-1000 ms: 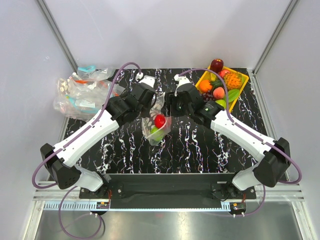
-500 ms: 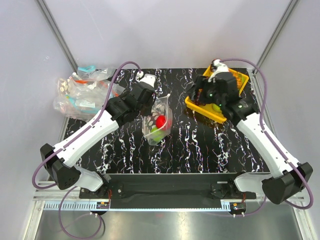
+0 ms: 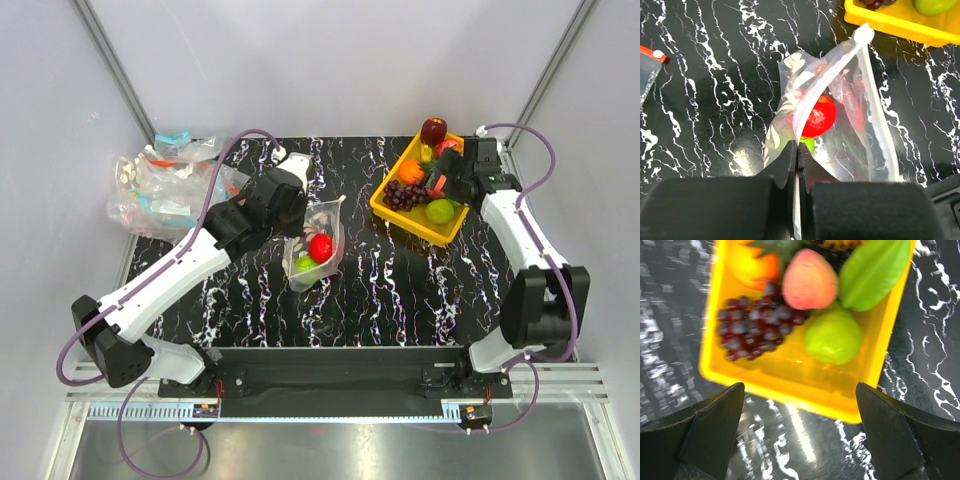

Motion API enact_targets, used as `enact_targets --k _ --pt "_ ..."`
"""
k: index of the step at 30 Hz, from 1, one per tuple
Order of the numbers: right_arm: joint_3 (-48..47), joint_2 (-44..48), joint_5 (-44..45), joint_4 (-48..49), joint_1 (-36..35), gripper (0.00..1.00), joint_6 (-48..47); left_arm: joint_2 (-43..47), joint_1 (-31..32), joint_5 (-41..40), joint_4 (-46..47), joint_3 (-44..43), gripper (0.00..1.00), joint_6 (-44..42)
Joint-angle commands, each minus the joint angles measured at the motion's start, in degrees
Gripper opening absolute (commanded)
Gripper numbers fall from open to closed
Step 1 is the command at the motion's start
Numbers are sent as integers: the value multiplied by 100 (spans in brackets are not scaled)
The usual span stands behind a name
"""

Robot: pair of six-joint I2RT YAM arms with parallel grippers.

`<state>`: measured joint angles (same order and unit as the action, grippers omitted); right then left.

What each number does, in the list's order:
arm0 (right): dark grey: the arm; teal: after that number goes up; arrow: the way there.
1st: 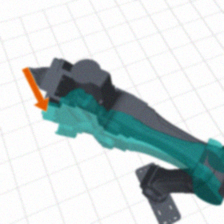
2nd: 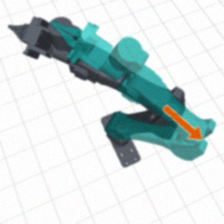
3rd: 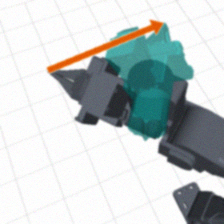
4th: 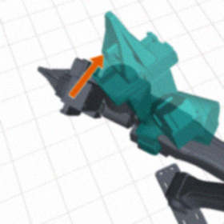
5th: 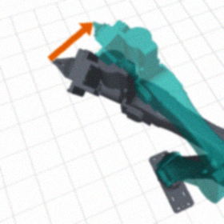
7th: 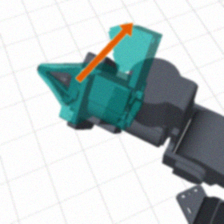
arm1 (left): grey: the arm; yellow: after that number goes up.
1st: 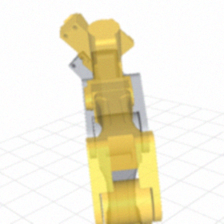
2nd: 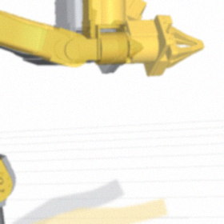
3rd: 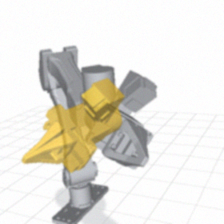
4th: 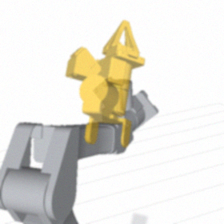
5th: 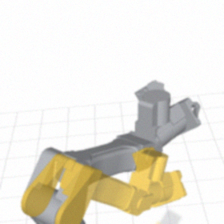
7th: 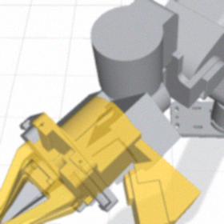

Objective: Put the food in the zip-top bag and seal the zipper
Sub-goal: Pick up the fake fruit from the bin.

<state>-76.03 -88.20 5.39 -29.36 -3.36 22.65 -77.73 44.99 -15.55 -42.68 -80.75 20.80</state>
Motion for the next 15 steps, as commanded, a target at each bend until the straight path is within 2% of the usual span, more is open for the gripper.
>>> enact_targets --k 1,9,15 --pt "9 -380 305 343 81 100 -139 294 -17 175 444 77 0 -23" --pt "-342 -1400 322 458 133 100 -121 355 -26 210 462 33 0 -41" --pt "-483 -1866 603 467 142 90 -103 355 -17 193 444 42 0 -67"
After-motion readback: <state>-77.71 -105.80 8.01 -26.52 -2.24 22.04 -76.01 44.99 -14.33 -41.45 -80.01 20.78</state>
